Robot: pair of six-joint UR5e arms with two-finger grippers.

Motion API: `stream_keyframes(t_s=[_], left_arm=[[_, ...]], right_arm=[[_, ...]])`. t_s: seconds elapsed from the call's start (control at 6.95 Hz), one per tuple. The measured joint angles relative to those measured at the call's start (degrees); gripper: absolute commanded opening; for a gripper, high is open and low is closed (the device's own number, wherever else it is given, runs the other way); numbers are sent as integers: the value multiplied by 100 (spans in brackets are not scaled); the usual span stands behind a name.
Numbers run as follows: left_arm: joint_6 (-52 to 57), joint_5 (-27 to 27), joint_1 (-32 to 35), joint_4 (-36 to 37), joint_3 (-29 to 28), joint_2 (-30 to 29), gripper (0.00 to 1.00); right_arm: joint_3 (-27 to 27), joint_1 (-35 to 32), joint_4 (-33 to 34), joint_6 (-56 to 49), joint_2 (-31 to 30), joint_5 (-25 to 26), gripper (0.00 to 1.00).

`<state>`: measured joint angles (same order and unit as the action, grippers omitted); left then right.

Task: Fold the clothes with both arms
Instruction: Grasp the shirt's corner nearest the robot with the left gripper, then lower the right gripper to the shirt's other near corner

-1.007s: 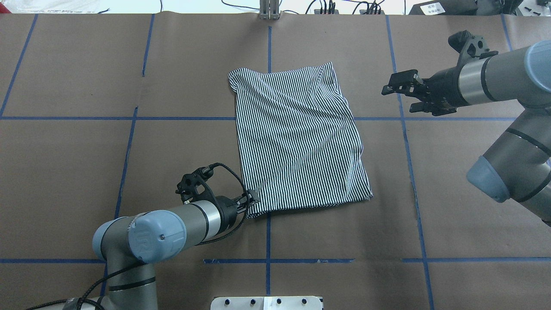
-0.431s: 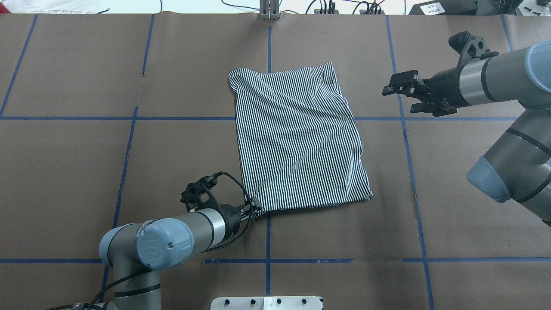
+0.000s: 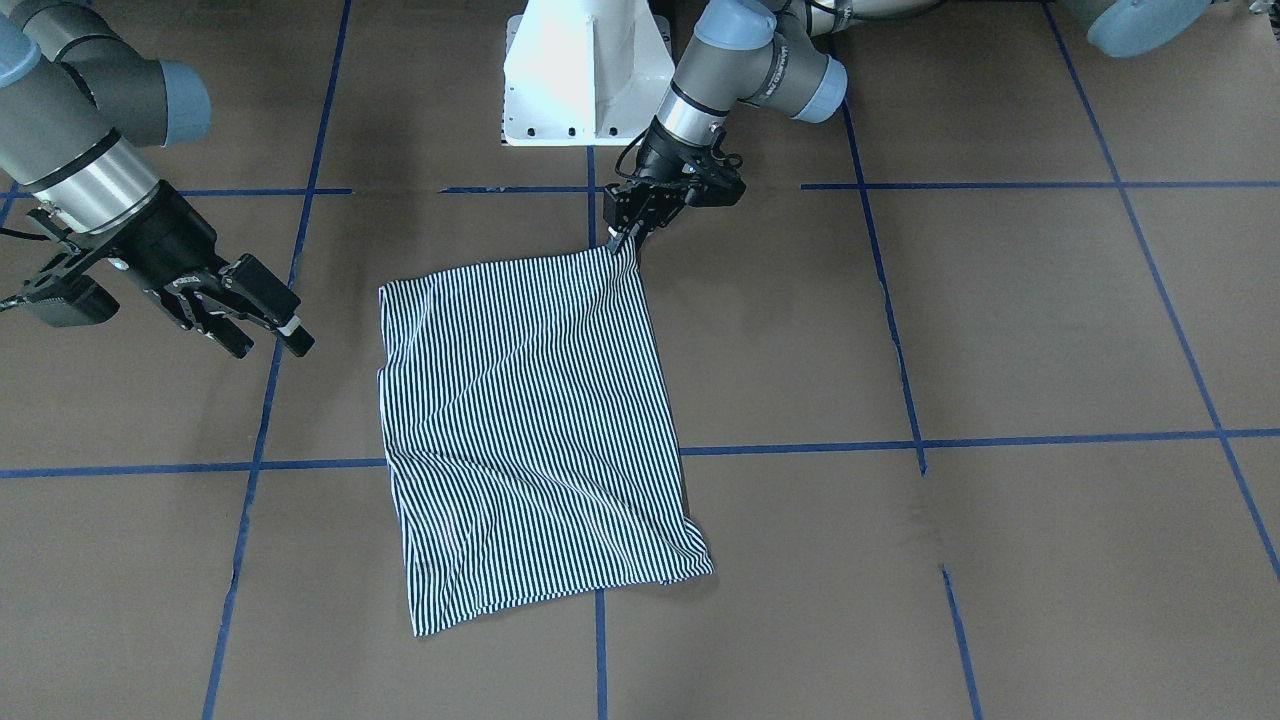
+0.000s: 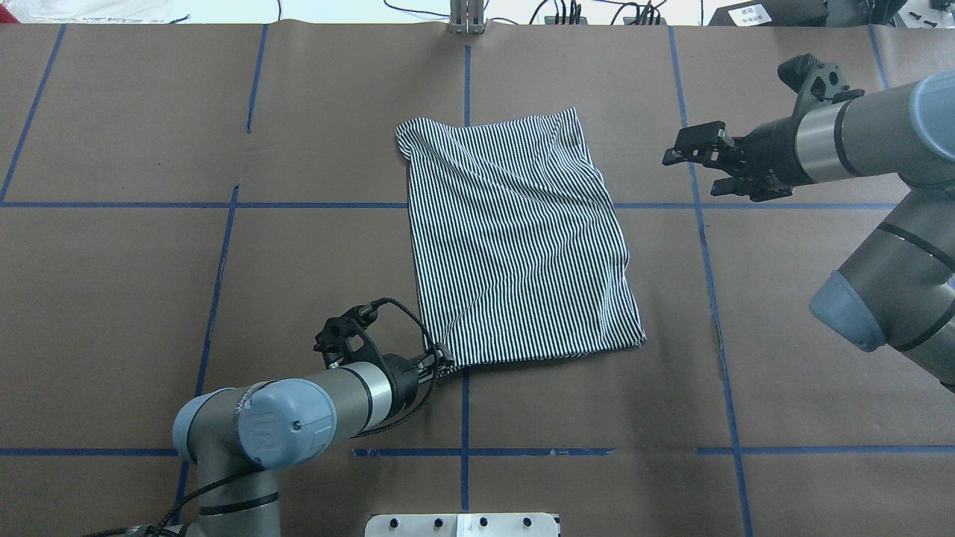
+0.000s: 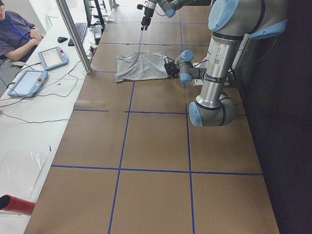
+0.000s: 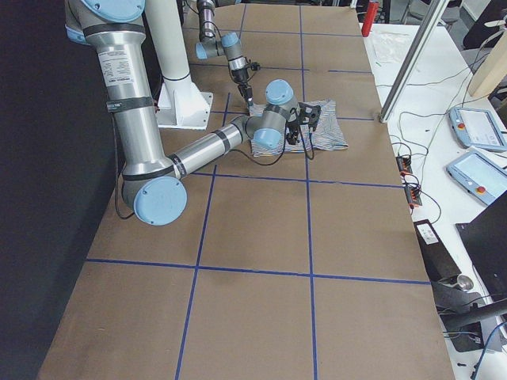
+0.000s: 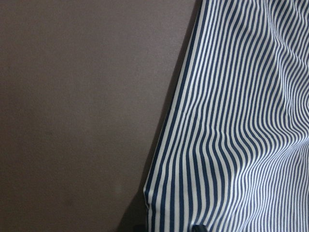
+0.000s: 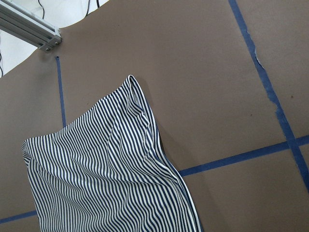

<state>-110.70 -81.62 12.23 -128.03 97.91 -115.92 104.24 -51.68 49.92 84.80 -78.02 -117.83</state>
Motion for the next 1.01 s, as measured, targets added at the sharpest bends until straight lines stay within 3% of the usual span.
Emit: stream_keyframes(t_s=[0.14, 0.58, 0.86, 1.01], left_arm=[[31, -2, -1, -2, 5, 0, 0], [64, 5, -2, -3, 43, 2, 0], [66, 48, -2, -3, 50, 1, 0], [66, 111, -2, -3, 52, 0, 0]], right_arm=[[-2, 0, 0, -4, -1, 6, 100], [14, 139, 19, 371, -8, 176, 87], [122, 792, 209, 1170, 41, 889, 87], [370, 1157, 690, 1469, 55, 1174, 87]])
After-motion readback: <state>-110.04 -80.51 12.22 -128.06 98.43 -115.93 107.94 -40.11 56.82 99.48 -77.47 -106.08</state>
